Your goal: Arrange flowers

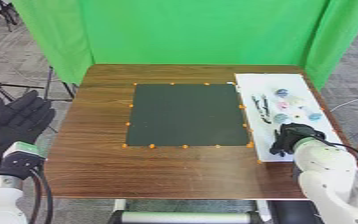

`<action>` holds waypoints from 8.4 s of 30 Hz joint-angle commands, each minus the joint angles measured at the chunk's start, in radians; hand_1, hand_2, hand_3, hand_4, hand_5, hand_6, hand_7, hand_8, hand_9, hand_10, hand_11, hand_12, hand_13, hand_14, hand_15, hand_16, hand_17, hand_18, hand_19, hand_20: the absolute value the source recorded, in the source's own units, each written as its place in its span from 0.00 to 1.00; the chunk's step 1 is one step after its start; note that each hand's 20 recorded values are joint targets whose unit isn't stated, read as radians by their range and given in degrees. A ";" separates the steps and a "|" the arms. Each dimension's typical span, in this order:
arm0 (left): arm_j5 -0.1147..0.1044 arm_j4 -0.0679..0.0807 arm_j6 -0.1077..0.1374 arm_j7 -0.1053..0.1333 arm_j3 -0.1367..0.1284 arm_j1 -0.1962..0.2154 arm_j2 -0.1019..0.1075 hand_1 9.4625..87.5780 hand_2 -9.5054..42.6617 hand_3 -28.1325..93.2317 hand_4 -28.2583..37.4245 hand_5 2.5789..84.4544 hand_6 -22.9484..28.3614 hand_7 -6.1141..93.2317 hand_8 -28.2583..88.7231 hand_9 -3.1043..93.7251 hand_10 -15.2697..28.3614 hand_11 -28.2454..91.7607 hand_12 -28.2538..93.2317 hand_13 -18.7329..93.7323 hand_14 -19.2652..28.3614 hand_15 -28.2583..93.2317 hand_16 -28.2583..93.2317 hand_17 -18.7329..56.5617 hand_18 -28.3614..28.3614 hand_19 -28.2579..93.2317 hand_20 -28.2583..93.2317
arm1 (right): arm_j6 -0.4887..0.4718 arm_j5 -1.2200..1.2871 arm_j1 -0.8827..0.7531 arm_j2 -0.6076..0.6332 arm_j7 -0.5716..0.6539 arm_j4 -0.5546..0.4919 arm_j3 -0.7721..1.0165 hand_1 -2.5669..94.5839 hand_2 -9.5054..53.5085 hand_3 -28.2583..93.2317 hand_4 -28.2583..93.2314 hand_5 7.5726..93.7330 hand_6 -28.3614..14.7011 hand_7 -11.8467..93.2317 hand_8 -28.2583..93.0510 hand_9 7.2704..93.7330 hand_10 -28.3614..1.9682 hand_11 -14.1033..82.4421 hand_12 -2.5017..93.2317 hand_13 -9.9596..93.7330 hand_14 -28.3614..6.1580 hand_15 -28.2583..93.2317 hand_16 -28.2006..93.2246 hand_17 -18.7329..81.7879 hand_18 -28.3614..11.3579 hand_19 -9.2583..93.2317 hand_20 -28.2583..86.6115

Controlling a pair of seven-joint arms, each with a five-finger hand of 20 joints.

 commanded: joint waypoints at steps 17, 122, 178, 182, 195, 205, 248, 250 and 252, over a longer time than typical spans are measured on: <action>-0.006 0.002 0.012 0.003 -0.006 0.012 0.005 0.27 0.52 0.82 0.01 0.52 0.60 0.47 0.09 0.42 0.70 0.61 0.36 0.39 0.71 0.75 0.17 0.18 0.75 0.60 0.39 | 0.242 -0.036 -0.141 -0.017 0.007 0.058 -0.032 0.52 0.00 0.85 0.08 0.77 0.64 0.58 0.40 0.89 0.63 0.48 0.58 0.82 0.53 0.78 0.53 0.59 0.10 0.93 0.56; 0.048 0.092 0.033 0.003 0.083 -0.070 0.052 0.27 0.50 0.84 0.04 0.50 0.60 0.40 0.12 0.37 0.68 0.54 0.35 0.34 0.68 0.67 0.17 0.17 0.74 0.55 0.36 | 0.220 0.191 0.490 -0.484 0.054 0.265 -0.696 0.28 0.36 0.81 0.12 0.82 0.51 0.24 0.14 0.83 0.32 0.29 0.20 0.78 0.37 0.78 0.48 0.55 0.00 0.94 0.54; 0.003 0.072 -0.021 0.050 0.081 -0.033 0.023 0.25 0.47 0.84 0.05 0.49 0.59 0.40 0.11 0.37 0.67 0.53 0.35 0.35 0.69 0.67 0.18 0.17 0.74 0.55 0.36 | 0.195 0.299 -0.013 0.114 0.354 0.038 0.162 0.42 0.00 0.74 0.00 0.57 0.34 0.20 0.16 0.58 0.14 0.29 0.20 0.69 0.31 0.81 0.42 0.49 0.00 0.90 0.62; 0.007 0.066 -0.014 0.046 0.080 -0.030 0.023 0.25 0.47 0.84 0.04 0.49 0.59 0.40 0.11 0.38 0.67 0.53 0.35 0.36 0.69 0.67 0.18 0.17 0.74 0.55 0.36 | 0.175 0.317 -0.014 0.100 0.360 0.080 0.156 0.46 0.00 0.74 0.00 0.60 0.36 0.21 0.16 0.59 0.20 0.30 0.21 0.69 0.31 0.81 0.42 0.49 0.00 0.89 0.62; -0.021 0.078 -0.035 0.035 0.132 -0.086 0.032 0.24 0.46 0.84 0.04 0.49 0.59 0.39 0.12 0.38 0.68 0.53 0.35 0.36 0.69 0.66 0.18 0.17 0.74 0.54 0.36 | 0.296 0.298 -0.010 0.075 0.318 0.105 0.117 0.61 0.00 0.71 0.00 0.73 0.54 0.38 0.30 0.78 0.44 0.42 0.37 0.76 0.41 0.80 0.46 0.52 0.00 0.92 0.59; -0.024 0.076 -0.030 0.033 0.141 -0.080 0.039 0.24 0.46 0.84 0.04 0.49 0.59 0.39 0.12 0.38 0.68 0.53 0.35 0.36 0.69 0.66 0.18 0.17 0.74 0.54 0.36 | 0.473 0.202 -0.046 0.079 0.291 0.010 0.147 0.62 0.02 0.78 0.00 0.79 0.61 0.46 0.41 0.86 0.54 0.50 0.51 0.82 0.47 0.80 0.49 0.57 0.01 0.97 0.58; -0.020 0.088 -0.026 -0.038 0.145 -0.102 0.035 0.25 0.48 0.86 0.07 0.49 0.59 0.39 0.12 0.38 0.68 0.53 0.35 0.35 0.69 0.66 0.18 0.17 0.74 0.54 0.36 | 0.538 0.058 0.442 -0.382 0.179 0.235 -0.619 0.53 0.00 0.86 0.10 0.80 0.59 0.55 0.40 0.92 0.53 0.55 0.46 0.92 0.59 0.76 0.50 0.67 0.01 1.00 0.59; -0.017 0.088 -0.026 -0.041 0.146 -0.102 0.036 0.25 0.48 0.86 0.07 0.49 0.59 0.39 0.12 0.38 0.68 0.53 0.35 0.35 0.69 0.66 0.18 0.17 0.74 0.54 0.36 | 0.505 0.054 0.433 -0.392 0.179 0.235 -0.621 0.53 0.00 0.86 0.10 0.80 0.59 0.55 0.40 0.92 0.54 0.55 0.46 0.92 0.59 0.76 0.50 0.68 0.01 1.00 0.59; -0.020 0.089 -0.026 -0.038 0.150 -0.106 0.037 0.25 0.48 0.85 0.07 0.49 0.59 0.39 0.12 0.38 0.68 0.53 0.35 0.36 0.69 0.66 0.18 0.17 0.74 0.54 0.36 | 0.480 0.062 0.429 -0.404 0.181 0.245 -0.625 0.53 0.00 0.86 0.10 0.80 0.59 0.55 0.40 0.92 0.53 0.55 0.46 0.93 0.60 0.76 0.50 0.68 0.01 1.00 0.59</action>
